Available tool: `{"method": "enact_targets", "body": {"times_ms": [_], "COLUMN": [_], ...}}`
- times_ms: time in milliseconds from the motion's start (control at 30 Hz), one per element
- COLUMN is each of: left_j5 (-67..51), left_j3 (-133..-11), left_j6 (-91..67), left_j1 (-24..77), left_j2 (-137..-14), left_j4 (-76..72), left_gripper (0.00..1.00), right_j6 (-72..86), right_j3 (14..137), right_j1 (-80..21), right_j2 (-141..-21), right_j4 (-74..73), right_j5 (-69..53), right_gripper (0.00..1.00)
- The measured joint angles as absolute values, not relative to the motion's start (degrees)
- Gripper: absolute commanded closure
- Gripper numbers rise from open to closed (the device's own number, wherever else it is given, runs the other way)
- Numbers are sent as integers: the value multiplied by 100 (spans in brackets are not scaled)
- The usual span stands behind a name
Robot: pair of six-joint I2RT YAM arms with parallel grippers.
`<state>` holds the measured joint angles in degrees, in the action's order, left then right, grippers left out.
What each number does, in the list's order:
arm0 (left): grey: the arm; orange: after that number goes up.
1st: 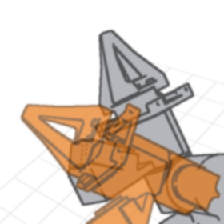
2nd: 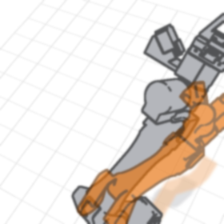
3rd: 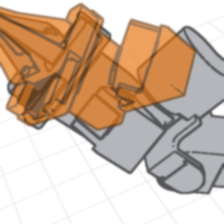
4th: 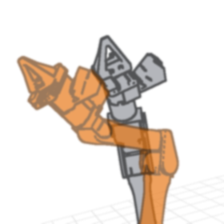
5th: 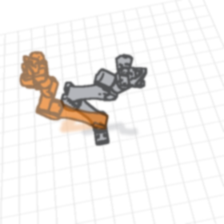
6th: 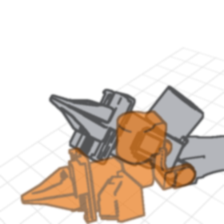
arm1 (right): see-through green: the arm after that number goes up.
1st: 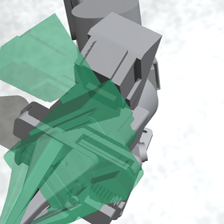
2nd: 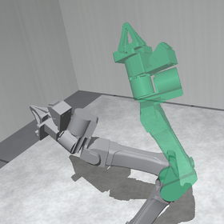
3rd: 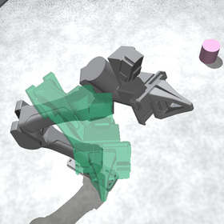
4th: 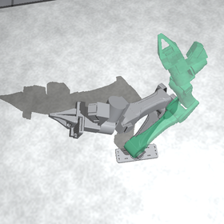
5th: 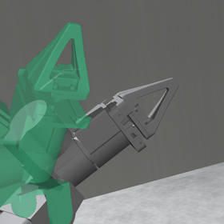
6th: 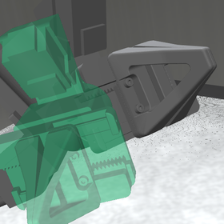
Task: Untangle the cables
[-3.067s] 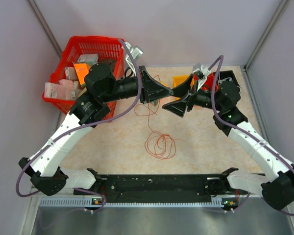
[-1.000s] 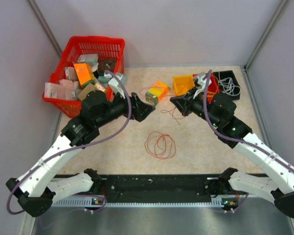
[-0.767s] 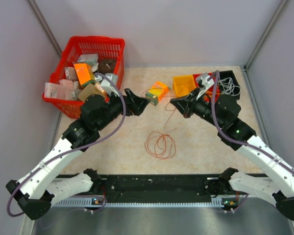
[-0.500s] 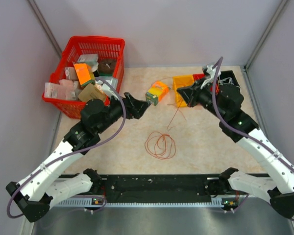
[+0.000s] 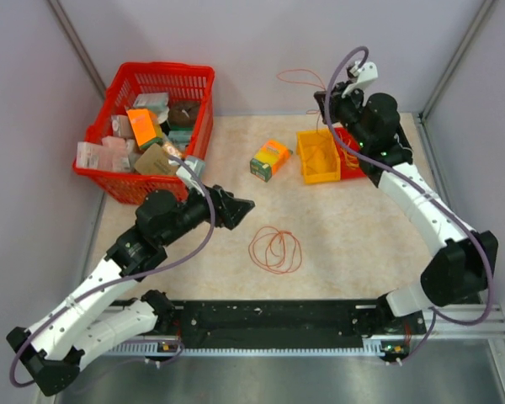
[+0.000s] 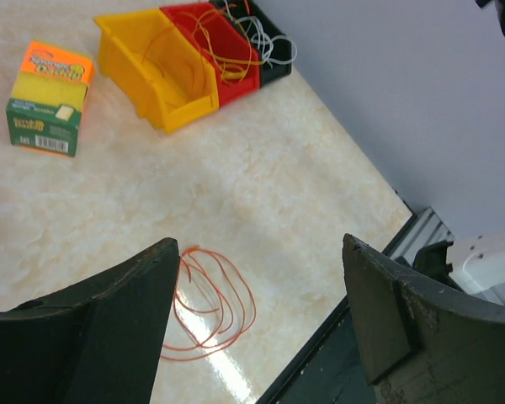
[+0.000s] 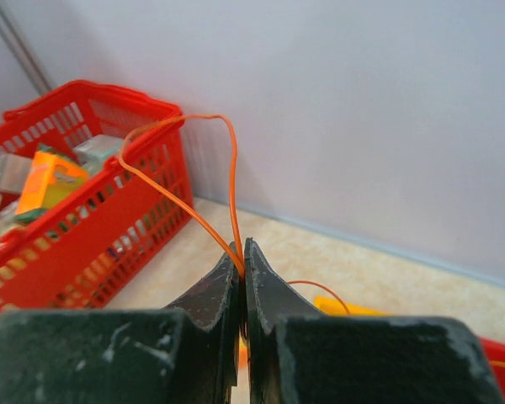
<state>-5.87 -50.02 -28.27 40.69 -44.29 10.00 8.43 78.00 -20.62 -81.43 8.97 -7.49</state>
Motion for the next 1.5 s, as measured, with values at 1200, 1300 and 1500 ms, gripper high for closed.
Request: {"method": "enact_targets", "body": {"times_ms": [1200, 1300, 1500], "left_j5": [-1448, -1527, -1594], "left_j3": [-4445, -4445, -4445], "left_j6": [-3369, -3424, -3444], "left_j1": [4069, 4069, 4069], "left_j2": [-5039, -5205, -5266], "left_j4": [666, 685, 696], "left_gripper": [20, 20, 21], "right_j6": [3124, 2995, 2696], "right_j3": [7384, 7946, 8910], "right_j1": [-1498, -1479, -1461], "right_j2": [-11041, -11448, -12009], "right_j4": [-316, -648, -1358], "right_j5": [67, 62, 235], "right_gripper": [100, 100, 100]}}
